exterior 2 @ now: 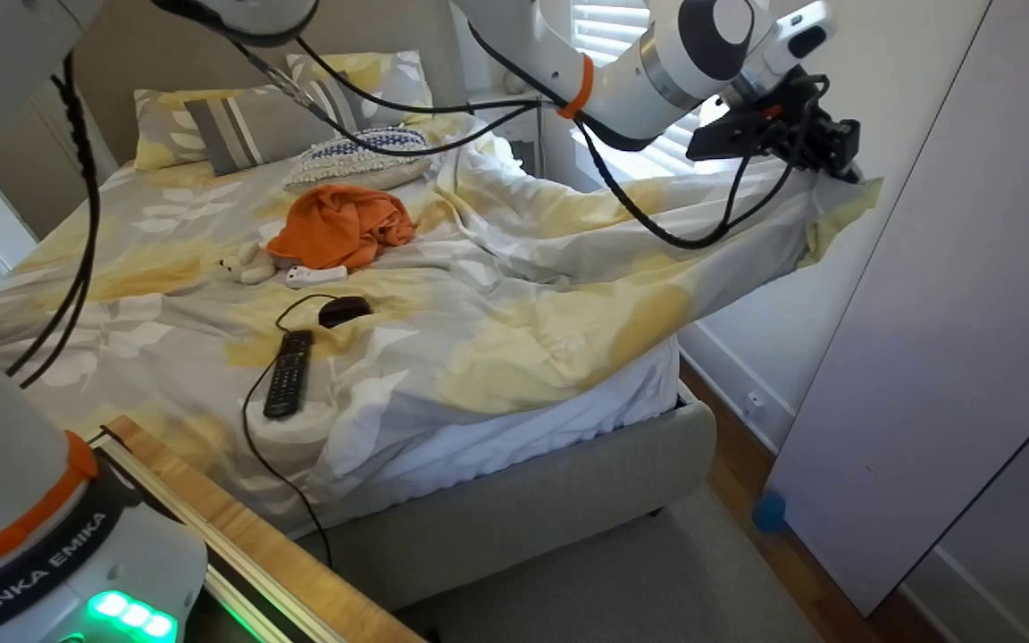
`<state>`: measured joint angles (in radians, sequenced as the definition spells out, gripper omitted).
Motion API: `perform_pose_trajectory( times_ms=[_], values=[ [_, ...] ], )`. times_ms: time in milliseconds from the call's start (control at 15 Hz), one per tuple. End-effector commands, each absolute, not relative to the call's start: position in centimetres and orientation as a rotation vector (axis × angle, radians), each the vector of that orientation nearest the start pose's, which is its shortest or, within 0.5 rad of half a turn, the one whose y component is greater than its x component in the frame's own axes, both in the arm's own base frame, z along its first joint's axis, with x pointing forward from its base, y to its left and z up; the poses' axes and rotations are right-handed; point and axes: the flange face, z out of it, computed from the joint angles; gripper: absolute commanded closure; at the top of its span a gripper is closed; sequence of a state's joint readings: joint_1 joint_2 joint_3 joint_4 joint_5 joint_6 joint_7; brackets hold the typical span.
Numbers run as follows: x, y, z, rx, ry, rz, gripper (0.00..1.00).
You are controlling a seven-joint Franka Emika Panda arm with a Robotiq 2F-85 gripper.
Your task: Pull the comforter over the right corner of the bed
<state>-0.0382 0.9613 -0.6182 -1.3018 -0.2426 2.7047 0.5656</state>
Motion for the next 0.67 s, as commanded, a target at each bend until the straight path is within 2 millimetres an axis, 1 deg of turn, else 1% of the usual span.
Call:
perform_pose_trajectory(
  times_ms=[0, 200, 400, 600],
  values=[
    [72.0, -39.0, 27.2, 2.187, -0.929, 0.707, 0.97],
    [72.0, -41.3, 25.3, 2.106, -1.007, 0.705, 0.97],
    [71.6, -42.7, 22.6, 2.033, -1.048, 0.661, 0.97],
    [71.2, -43.7, 20.4, 1.964, -1.031, 0.637, 0.97]
  ],
)
